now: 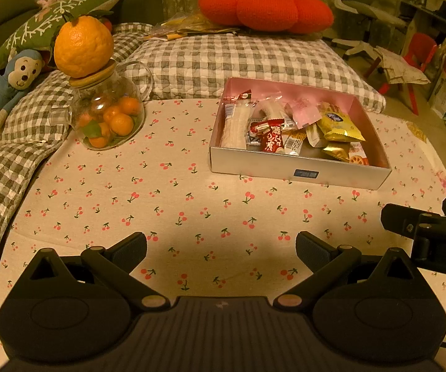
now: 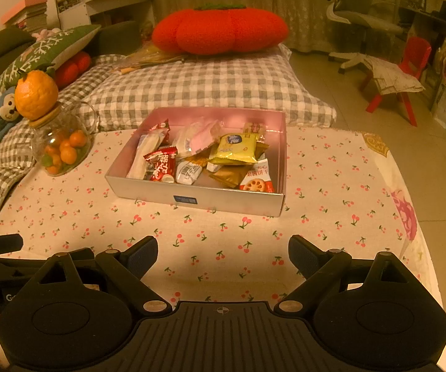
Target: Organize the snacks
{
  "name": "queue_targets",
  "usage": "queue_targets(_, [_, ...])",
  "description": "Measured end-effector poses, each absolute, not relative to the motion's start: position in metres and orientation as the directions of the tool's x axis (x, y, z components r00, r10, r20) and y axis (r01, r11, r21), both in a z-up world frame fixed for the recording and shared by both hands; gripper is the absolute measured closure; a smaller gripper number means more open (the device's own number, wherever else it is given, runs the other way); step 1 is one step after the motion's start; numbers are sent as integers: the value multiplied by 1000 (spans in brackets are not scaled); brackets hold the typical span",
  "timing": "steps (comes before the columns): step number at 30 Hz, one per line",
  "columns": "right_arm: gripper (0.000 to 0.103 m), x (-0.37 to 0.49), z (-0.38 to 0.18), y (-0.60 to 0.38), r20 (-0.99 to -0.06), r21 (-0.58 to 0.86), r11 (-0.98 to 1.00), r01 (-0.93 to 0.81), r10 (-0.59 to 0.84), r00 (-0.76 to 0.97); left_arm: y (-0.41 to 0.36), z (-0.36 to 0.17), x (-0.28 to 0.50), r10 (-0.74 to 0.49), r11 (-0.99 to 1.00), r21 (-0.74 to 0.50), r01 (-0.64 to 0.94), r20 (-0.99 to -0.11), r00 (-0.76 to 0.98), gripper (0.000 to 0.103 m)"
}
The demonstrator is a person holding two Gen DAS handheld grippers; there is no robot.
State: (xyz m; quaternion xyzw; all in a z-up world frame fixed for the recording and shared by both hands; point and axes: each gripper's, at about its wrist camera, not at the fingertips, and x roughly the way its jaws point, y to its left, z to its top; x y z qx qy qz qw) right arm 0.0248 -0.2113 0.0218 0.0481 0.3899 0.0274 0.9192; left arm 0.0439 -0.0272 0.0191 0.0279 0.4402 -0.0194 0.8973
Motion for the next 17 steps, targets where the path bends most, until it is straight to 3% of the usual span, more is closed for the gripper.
queue_targets(17, [10,25,20,-210,-722,114,993,-14,93,686,-27,19,43,-10,997,38,66,-789,614,1])
